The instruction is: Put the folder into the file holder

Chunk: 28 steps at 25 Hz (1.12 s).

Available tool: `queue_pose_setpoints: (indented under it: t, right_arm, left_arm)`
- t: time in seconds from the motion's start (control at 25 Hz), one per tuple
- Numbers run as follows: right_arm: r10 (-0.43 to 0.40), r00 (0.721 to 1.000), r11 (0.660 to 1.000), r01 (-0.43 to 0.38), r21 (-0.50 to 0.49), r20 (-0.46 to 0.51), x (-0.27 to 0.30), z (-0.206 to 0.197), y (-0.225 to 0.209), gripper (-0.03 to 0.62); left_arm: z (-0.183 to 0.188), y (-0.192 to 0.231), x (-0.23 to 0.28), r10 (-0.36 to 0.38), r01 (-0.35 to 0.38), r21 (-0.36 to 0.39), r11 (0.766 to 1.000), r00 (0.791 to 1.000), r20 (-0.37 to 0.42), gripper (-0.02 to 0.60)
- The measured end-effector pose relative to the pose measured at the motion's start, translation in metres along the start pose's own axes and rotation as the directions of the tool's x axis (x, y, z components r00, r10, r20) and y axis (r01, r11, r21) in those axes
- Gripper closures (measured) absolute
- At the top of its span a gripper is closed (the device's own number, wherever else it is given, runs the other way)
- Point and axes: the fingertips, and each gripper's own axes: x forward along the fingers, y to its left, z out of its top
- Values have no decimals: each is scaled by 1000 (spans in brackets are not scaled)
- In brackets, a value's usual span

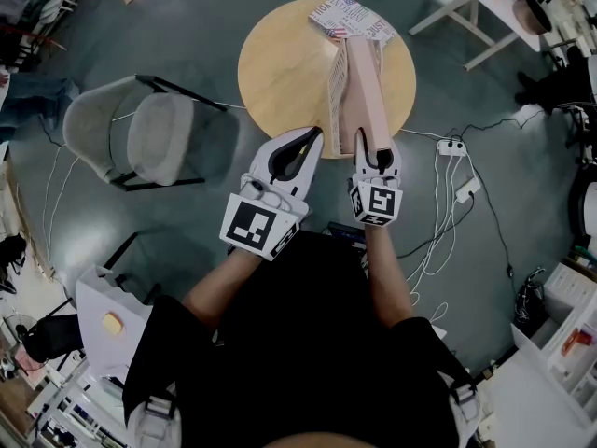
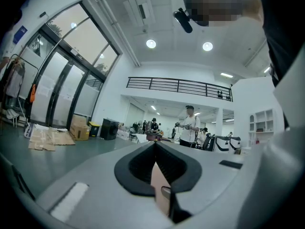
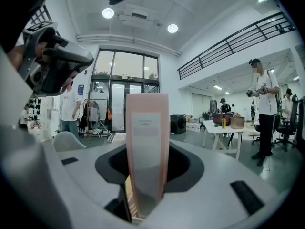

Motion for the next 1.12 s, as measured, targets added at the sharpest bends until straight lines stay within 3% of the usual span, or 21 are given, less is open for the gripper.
queue_pose_setpoints:
  t: [0.76,1.12]
  right_arm:
    - [43,997,999,-44,-6,-64,-7,-10,-1,398]
    - [95,989,996,-94,8,-111,-46,-13,7,391]
  left_arm:
    - [1,-33,-25,65,-65,8,998,997,27,575]
    - [4,-69,-54,117,-118,15,993,991,61,575]
